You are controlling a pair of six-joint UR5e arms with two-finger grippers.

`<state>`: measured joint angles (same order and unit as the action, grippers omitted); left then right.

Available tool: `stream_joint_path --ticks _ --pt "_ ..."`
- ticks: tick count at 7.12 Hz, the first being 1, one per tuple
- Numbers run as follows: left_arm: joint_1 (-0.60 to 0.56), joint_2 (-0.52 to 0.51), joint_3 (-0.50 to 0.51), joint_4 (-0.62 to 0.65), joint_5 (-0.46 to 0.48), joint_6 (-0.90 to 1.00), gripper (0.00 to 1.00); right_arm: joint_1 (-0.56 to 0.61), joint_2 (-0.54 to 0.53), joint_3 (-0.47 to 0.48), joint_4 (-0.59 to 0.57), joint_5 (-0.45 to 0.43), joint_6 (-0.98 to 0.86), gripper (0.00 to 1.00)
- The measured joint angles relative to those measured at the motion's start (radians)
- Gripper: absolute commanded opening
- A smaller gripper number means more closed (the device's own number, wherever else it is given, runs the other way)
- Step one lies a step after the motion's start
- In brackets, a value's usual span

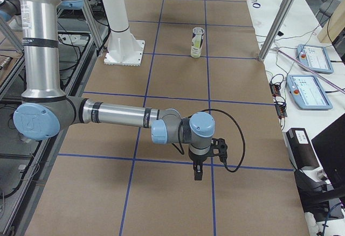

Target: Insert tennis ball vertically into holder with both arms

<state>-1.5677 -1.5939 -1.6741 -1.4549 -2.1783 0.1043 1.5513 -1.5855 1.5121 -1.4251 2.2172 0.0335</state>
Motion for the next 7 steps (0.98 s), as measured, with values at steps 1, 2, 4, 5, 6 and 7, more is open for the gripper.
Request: stream_joint_path --ticks 1,2,4,5,6,7 --pt "0.0 0.0 -0.001 0.0 0.0 0.0 1.0 0.001 -0.002 0.002 0.003 -0.001 0.0 1.0" --pt "0.0 0.0 0.0 0.0 0.0 -0.001 1.0 0.001 -0.002 0.008 0.007 -0.005 -0.001 1.0" --pt "0.0 0.0 -0.002 0.0 0.002 -0.002 1.0 0.001 0.0 0.014 0.02 -0.016 -0.002 1.0" --pt "-0.001 -0.001 -0.01 -0.001 0.006 -0.002 1.0 0.001 0.0 0.015 0.022 -0.017 -0.001 1.0" --pt "-0.001 -0.001 -0.026 -0.001 0.014 -0.001 1.0 0.001 0.003 0.015 0.023 -0.018 0.0 1.0" --pt "-0.001 -0.001 -0.04 -0.001 0.019 0.0 1.0 0.001 0.008 0.016 0.023 -0.018 0.0 1.0"
